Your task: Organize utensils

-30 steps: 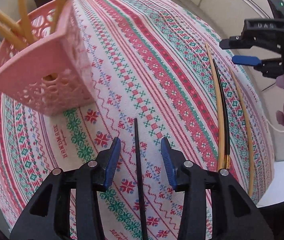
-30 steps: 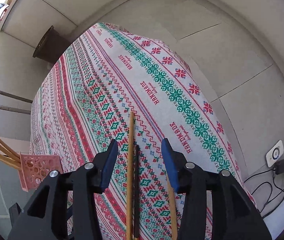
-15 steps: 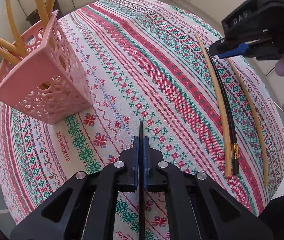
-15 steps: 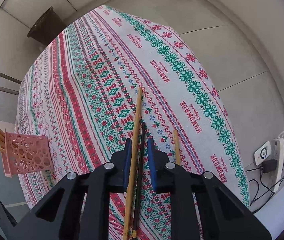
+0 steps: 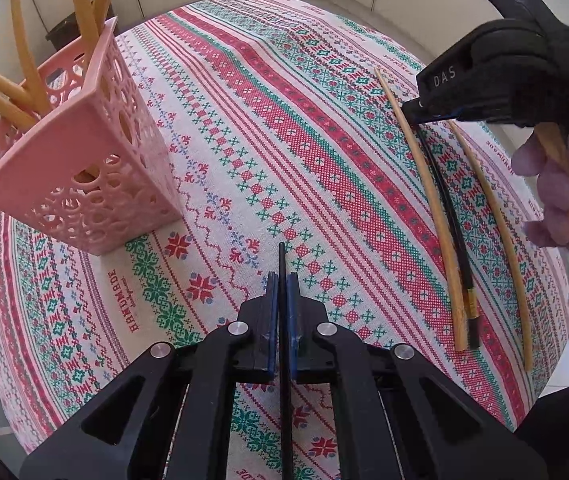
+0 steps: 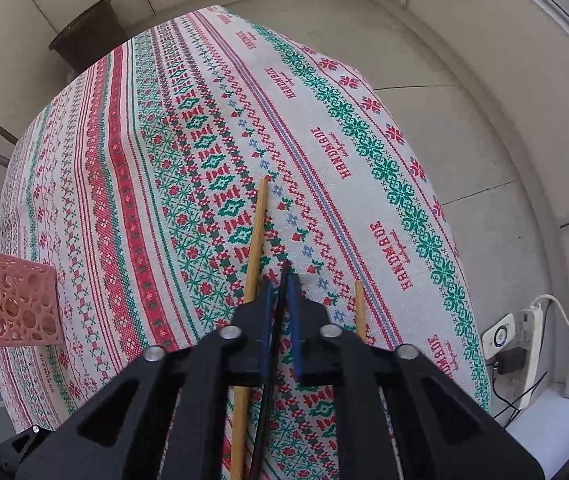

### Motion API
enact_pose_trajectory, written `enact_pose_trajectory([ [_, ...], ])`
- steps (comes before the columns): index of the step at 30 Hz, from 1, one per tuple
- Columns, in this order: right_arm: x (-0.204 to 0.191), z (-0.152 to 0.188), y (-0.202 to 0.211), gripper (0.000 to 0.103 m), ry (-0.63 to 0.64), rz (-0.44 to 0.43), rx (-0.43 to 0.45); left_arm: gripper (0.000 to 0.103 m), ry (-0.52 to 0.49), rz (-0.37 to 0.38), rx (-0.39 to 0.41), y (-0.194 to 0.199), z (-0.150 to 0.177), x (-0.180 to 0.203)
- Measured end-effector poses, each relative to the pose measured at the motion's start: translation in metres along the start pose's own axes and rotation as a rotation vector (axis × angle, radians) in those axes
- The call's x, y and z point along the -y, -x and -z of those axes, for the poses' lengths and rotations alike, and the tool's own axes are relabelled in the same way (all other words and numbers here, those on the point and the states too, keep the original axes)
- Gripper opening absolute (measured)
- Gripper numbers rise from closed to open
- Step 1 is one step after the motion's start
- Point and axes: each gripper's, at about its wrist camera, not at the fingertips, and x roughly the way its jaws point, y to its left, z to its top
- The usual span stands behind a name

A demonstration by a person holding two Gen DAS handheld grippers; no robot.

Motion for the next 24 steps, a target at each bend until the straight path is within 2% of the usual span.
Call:
enact_pose_trajectory([
  [1, 0.003, 0.001, 0.000, 0.004, -0.026, -0.045, 0.008, 0.004, 0.018, 0.028, 0.006, 0.001, 0.000, -0.005],
  [6, 0.007, 0.008, 0.029, 0.004, -0.038, -0.107, 0.082, 0.003, 0.077, 0.144, 0.066, 0.026, 0.004, -0.018],
  [11, -0.004, 0.020, 0.080, 0.004, 0.029, -0.147, 0.162, 0.003, 0.066, 0.184, 0.162, 0.074, 0.014, -0.018],
  [16, -0.006, 0.041, 0.118, 0.004, 0.061, -0.240, 0.183, 0.003, 0.006, 0.170, 0.247, 0.127, 0.041, -0.012],
  [19, -0.007, 0.054, 0.140, 0.004, 0.075, -0.282, 0.213, 0.003, 0.020, 0.176, 0.308, 0.156, 0.060, -0.015],
  [24, -0.011, 0.077, 0.173, 0.004, 0.114, -0.346, 0.254, 0.004, 0.047, 0.136, 0.416, 0.200, 0.093, -0.020],
])
